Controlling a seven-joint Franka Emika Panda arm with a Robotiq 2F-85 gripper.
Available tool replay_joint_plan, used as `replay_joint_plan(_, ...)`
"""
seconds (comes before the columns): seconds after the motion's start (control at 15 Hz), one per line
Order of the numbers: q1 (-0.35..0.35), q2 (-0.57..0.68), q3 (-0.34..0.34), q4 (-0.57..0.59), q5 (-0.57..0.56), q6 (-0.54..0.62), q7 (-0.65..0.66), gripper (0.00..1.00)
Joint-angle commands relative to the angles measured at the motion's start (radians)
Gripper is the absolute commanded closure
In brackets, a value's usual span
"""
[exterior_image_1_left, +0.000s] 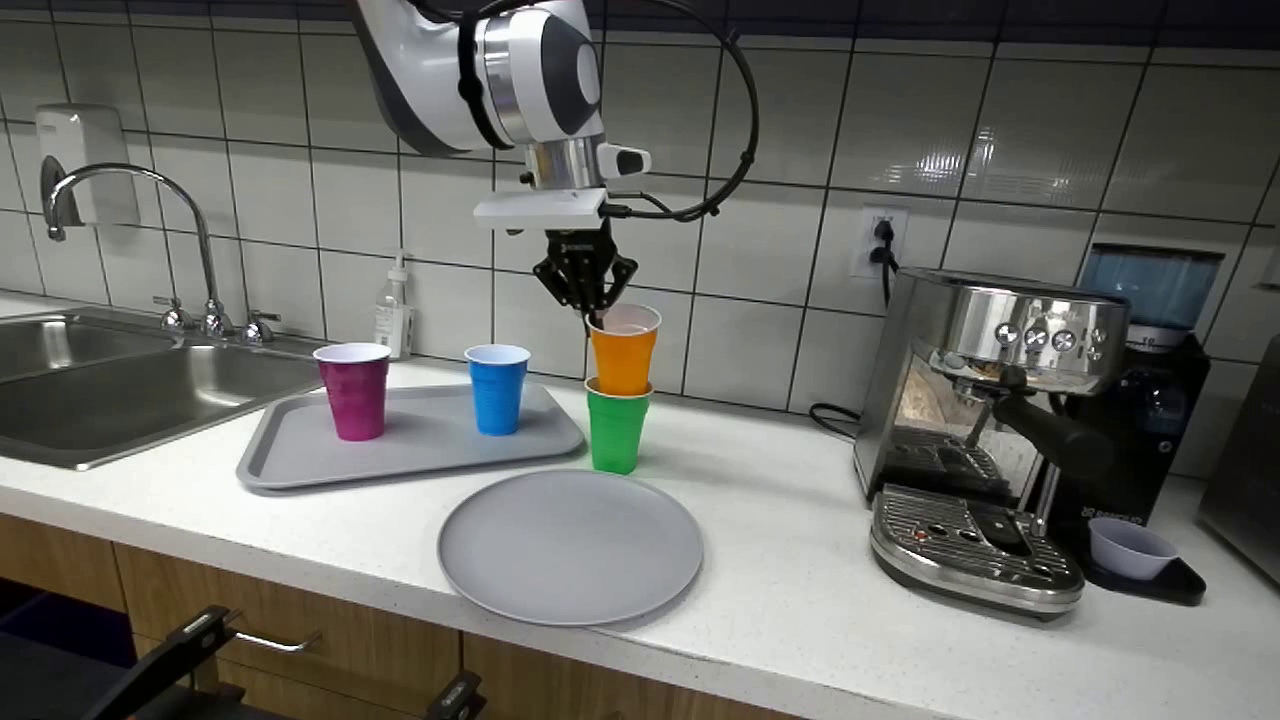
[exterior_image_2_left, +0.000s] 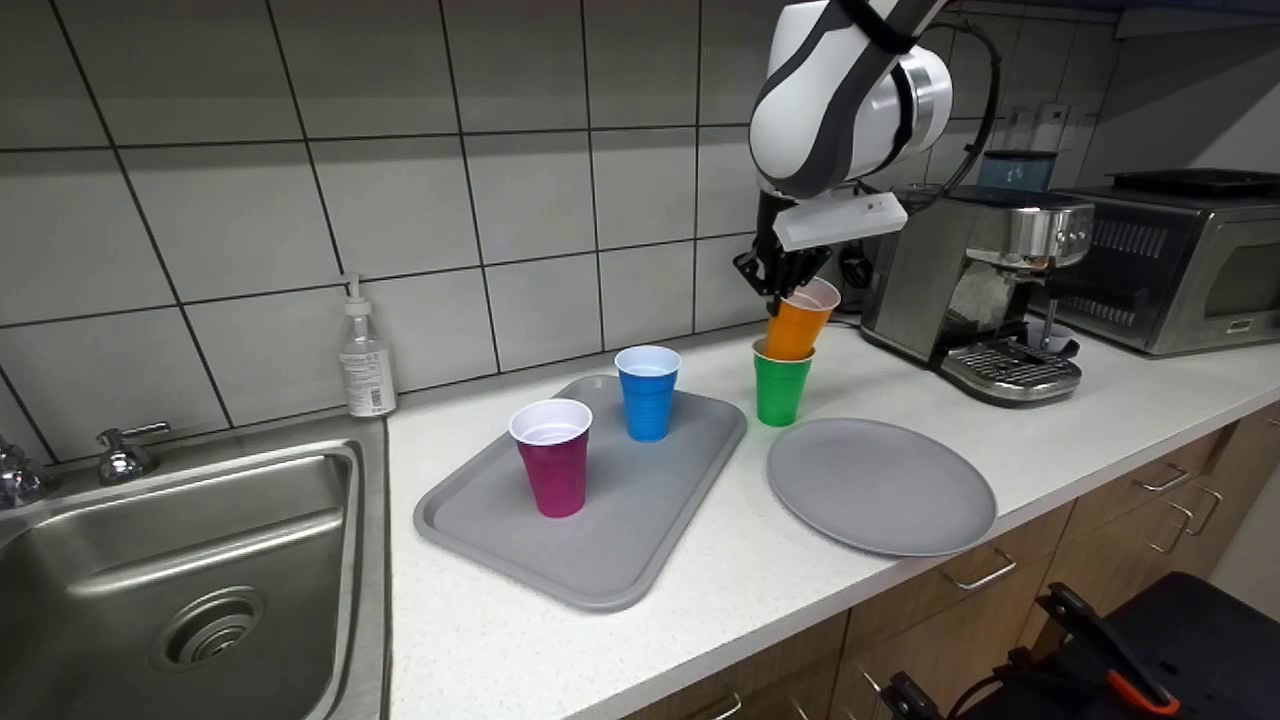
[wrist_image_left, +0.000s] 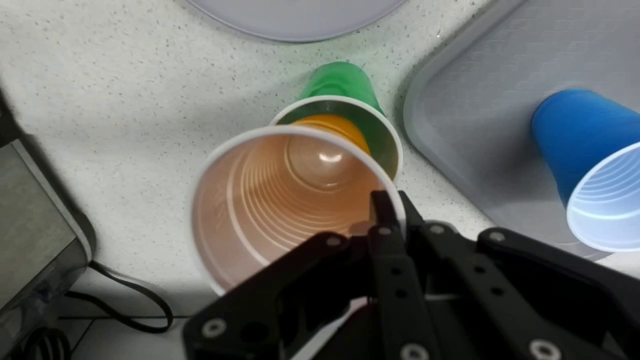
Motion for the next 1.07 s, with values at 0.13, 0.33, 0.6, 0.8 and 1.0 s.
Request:
replay_joint_plan(0.13,0.005,0.018,0.003,0.037,0.019,-0.065,0.003,0.99)
replay_joint_plan(0.33,0.008,0.034,0.003,0.045,0.023,-0.072,0.008,0.99)
replay_joint_plan(0.6,0.012,0.065,0.004,0.067,0.033,-0.076,0.006,0.99)
replay_joint_plan(0.8,0.016,0.091,0.004,0.088,0.049,-0.081,0.003,0.99)
replay_joint_plan(1.0,0.017,0.117,0.006,0.113,0.072,-0.091,-0.004,0.99)
